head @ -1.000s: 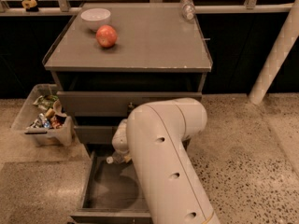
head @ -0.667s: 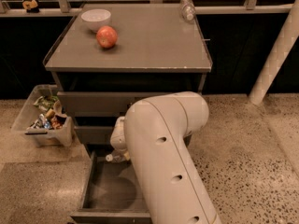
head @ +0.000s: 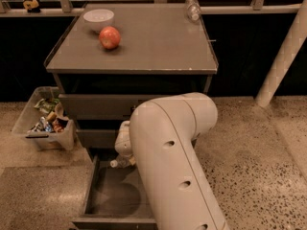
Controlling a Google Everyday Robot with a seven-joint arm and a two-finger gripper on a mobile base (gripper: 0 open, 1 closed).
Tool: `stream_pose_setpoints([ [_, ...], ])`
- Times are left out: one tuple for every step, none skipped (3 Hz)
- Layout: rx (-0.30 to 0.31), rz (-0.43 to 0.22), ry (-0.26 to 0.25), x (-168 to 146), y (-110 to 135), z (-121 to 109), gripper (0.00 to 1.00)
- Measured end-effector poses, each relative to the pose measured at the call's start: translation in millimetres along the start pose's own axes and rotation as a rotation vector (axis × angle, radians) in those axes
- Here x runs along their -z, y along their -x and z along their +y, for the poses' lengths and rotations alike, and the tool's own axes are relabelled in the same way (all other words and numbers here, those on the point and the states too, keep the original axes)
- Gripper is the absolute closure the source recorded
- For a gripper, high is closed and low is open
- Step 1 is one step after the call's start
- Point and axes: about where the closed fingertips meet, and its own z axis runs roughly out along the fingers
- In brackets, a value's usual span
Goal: Pick blue plastic bottle from bottom drawer and place on counter
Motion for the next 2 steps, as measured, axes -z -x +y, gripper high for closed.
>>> stream_pose_setpoints([
  [0.004,0.039,0.036,27.7,10.6,16.6,1.00],
  [0.084,0.125,0.069,72.6,43.5,41.7,1.00],
])
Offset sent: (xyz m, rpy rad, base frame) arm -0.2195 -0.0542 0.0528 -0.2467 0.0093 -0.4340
